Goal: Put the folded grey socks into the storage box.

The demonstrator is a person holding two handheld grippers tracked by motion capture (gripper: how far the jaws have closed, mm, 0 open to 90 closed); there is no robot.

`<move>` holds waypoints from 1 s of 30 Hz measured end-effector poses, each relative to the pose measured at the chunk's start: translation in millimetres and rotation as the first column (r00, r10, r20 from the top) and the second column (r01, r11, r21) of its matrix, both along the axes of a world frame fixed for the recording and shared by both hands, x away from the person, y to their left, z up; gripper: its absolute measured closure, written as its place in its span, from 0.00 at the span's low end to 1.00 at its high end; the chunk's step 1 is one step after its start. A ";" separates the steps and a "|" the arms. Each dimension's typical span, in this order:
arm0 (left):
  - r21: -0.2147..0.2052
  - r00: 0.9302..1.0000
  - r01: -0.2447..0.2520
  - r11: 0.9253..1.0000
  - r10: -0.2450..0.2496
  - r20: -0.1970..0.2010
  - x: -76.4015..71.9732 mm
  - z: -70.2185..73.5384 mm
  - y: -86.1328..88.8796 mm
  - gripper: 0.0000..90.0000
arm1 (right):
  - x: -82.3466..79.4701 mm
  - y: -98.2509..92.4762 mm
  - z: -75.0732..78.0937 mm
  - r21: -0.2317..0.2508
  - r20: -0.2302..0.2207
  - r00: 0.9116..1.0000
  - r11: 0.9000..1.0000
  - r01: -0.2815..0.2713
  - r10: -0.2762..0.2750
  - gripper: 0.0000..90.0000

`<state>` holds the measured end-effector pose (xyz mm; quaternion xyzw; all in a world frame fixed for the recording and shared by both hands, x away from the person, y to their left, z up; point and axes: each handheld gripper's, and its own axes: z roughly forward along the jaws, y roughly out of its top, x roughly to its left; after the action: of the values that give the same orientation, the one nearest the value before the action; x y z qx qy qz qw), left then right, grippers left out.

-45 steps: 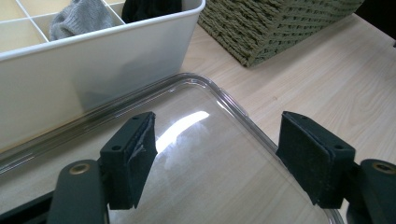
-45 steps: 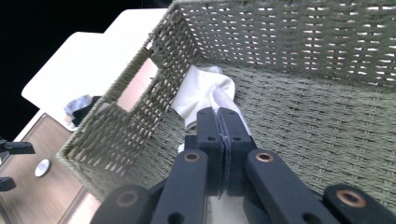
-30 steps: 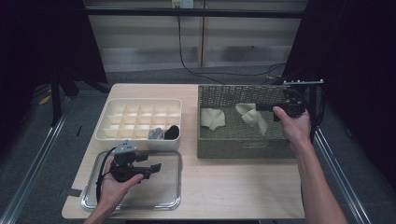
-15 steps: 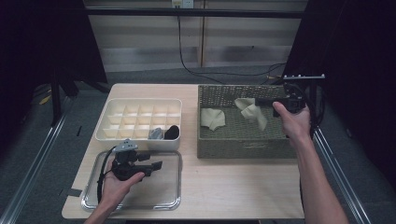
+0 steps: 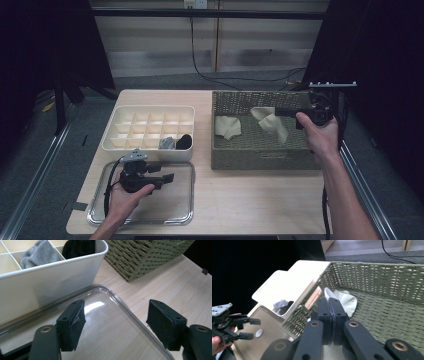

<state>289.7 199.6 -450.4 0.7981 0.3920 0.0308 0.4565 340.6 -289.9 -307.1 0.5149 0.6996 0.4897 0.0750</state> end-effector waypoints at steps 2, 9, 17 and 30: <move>0.002 1.000 -0.006 1.000 0.006 -0.001 0.0 0.1 0.4 0.33 | -4.5 2.7 1.5 -0.008 0.001 1.000 1.000 0.002 -0.002 0.99; 0.010 1.000 -0.007 1.000 0.007 0.027 -1.2 1.7 2.7 0.36 | -20.6 7.7 3.2 -0.006 0.014 1.000 1.000 -0.007 0.007 0.99; 0.005 1.000 -0.005 1.000 0.005 0.028 -1.1 1.7 1.4 0.37 | -43.4 15.5 5.8 0.019 0.039 0.998 0.999 -0.045 0.044 0.99; 0.036 0.999 -0.005 0.999 0.004 0.035 3.2 0.0 -3.3 0.44 | -68.6 26.1 -5.0 0.040 0.051 0.996 0.996 -0.074 0.072 0.99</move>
<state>292.9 196.3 -450.4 0.8046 0.3853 0.0526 0.4488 272.0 -263.7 -312.1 0.4782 0.7053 0.5194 0.0636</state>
